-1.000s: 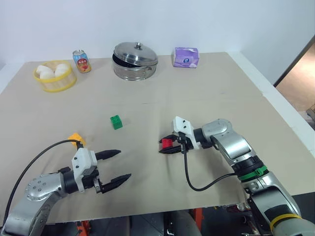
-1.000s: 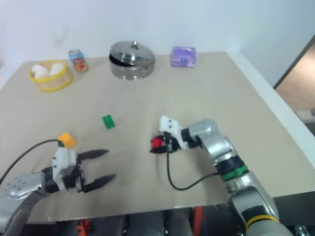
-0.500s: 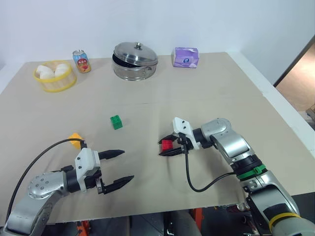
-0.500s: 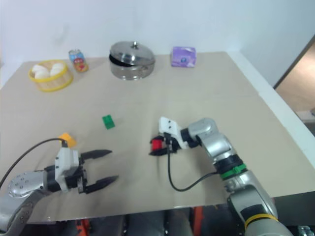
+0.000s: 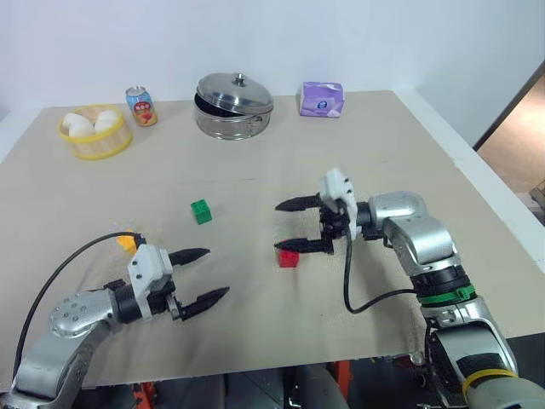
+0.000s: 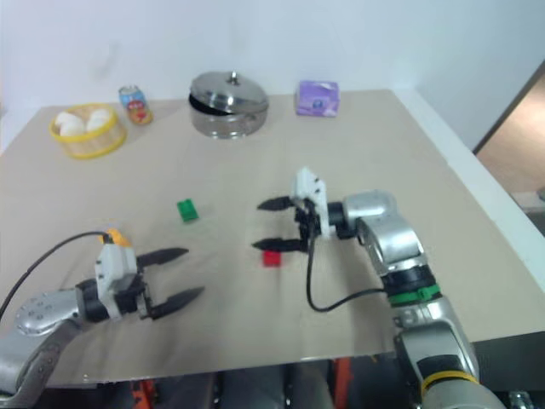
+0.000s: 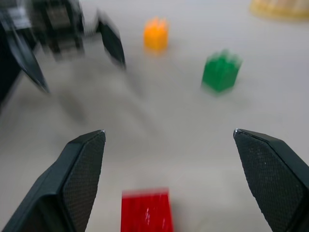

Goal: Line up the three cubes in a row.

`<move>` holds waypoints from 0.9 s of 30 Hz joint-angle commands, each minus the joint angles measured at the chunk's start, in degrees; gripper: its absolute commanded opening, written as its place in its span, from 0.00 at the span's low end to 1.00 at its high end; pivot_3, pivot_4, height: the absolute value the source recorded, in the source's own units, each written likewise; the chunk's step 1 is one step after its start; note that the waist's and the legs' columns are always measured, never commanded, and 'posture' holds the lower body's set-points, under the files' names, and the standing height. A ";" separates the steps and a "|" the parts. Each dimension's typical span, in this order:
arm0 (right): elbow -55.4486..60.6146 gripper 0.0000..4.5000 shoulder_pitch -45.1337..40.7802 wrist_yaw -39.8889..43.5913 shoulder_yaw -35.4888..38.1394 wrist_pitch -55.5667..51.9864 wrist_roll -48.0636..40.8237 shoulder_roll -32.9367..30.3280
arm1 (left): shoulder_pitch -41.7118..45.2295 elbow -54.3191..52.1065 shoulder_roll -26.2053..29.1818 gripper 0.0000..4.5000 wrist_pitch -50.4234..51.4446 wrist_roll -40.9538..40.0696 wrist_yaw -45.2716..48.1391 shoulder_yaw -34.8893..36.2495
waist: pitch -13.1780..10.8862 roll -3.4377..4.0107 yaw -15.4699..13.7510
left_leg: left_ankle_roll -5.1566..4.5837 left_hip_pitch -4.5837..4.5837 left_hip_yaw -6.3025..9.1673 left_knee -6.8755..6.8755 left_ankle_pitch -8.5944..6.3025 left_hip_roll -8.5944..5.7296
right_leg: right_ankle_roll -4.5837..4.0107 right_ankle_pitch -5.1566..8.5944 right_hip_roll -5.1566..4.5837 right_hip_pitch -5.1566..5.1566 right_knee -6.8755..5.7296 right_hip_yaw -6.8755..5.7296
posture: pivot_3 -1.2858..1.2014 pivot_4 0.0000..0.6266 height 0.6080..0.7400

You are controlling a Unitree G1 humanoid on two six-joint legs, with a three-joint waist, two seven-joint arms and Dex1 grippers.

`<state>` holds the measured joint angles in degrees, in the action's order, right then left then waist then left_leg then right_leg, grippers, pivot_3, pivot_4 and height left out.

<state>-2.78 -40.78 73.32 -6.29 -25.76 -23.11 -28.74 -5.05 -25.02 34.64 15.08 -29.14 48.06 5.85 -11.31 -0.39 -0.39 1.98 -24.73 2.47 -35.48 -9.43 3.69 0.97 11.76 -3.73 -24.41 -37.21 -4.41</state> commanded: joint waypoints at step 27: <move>13.27 0.98 11.91 -6.11 0.85 6.80 -1.19 -3.19 | 16.23 4.96 -18.02 1.00 12.37 14.02 -37.28 -0.94 | 0.01 -0.16 -0.03 | 0.00 0.26 -0.52 -0.04 0.00 0.00 | 0.21 -0.24 0.31 0.03 0.02 0.99 | 0.52 0.24 1.00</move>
<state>9.77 -28.75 66.76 -5.42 -20.18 -24.27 -31.50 10.32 -17.95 16.72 27.30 -15.87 11.89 4.95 -11.30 -0.56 -0.41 1.98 -24.45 1.92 -35.53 -9.43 3.68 1.20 11.51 -3.42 -24.38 -37.19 -3.38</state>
